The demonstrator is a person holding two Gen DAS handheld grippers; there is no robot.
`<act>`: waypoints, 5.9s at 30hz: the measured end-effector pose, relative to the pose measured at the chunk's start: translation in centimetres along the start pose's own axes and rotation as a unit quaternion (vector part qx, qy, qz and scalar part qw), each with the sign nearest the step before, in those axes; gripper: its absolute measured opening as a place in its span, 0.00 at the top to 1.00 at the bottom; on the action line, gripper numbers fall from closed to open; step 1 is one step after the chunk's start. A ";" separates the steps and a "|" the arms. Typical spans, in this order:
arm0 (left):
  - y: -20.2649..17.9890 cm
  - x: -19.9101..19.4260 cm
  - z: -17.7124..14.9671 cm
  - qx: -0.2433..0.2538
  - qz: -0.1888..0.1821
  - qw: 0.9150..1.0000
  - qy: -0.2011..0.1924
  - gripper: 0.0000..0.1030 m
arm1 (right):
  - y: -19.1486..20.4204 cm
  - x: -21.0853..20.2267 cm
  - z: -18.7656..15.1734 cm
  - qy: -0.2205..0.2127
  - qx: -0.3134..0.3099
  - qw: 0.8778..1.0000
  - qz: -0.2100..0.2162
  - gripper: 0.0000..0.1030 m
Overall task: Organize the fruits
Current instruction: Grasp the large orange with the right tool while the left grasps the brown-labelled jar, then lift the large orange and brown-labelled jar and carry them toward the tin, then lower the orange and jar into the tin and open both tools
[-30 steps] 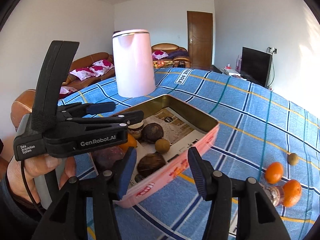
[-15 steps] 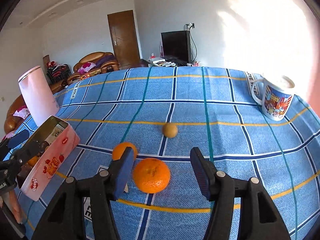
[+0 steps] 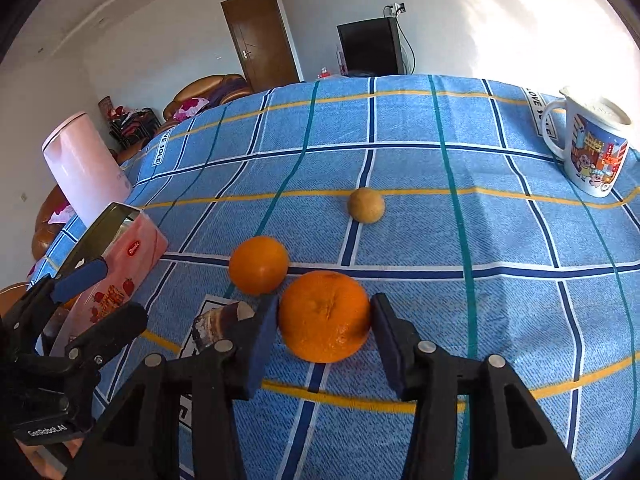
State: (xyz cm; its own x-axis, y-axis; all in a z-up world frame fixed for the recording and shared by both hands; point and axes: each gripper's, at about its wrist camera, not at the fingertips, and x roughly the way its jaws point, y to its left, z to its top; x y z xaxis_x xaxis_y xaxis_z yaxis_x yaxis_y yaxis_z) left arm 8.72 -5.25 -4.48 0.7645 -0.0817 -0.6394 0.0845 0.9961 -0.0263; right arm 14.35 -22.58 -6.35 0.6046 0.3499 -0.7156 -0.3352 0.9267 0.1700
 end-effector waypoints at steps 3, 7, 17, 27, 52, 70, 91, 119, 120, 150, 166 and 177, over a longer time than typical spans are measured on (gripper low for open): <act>-0.9 0.3 0.0 0.004 -0.015 1.000 0.005 0.15 | -0.5 -1.9 -0.4 -0.042 0.007 0.999 -0.029 0.53; -2.9 1.3 0.1 0.022 -0.035 0.999 0.017 0.15 | -2.1 -3.4 -0.8 -0.067 0.033 0.996 -0.047 0.53; -6.5 5.0 0.8 0.059 -0.078 0.991 0.089 0.49 | -3.8 -4.4 -0.9 -0.089 0.072 0.993 -0.042 0.53; -5.8 3.4 0.9 0.041 -0.100 0.993 0.054 0.55 | -3.0 -4.6 -0.9 -0.096 0.052 0.993 -0.037 0.53; -4.0 0.4 1.0 0.010 -0.071 0.997 -0.032 0.55 | -1.1 -6.3 -1.4 -0.141 0.005 0.989 -0.046 0.53; -3.1 -1.4 0.6 -0.005 -0.061 0.995 -0.075 0.55 | -0.5 -7.4 -1.8 -0.175 -0.010 0.984 -0.043 0.53; -2.6 -3.1 0.0 -0.007 -0.047 0.992 -0.115 0.55 | 0.3 -8.4 -2.4 -0.203 -0.030 0.977 -0.049 0.53; -1.3 -5.1 -0.6 -0.009 -0.012 0.988 -0.156 0.55 | 2.4 -9.1 -3.0 -0.217 -0.073 0.973 -0.041 0.53; -1.2 -5.1 -0.7 -0.011 -0.013 0.988 -0.156 0.55 | 2.5 -8.9 -2.9 -0.213 -0.073 0.974 -0.040 0.53; 15.0 -8.7 -3.7 -0.113 0.125 0.979 -0.111 0.55 | 18.6 -3.4 0.4 -0.149 -0.183 0.969 0.073 0.52; 17.9 -8.3 -5.5 -0.130 0.139 0.980 -0.060 0.55 | 23.6 1.9 -0.2 -0.071 -0.226 0.968 0.087 0.52; 15.4 -8.9 -3.9 -0.121 0.129 0.981 -0.078 0.27 | 20.7 -0.8 -0.3 -0.087 -0.217 0.968 0.088 0.42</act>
State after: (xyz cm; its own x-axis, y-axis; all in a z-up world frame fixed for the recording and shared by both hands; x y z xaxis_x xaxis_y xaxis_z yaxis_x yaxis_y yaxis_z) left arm 0.72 10.95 -2.23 0.8309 0.1879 -0.5238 -0.2635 0.9619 -0.0729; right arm 6.76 -3.70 -2.47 0.6098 0.5503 -0.5704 -0.6934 0.7190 -0.0476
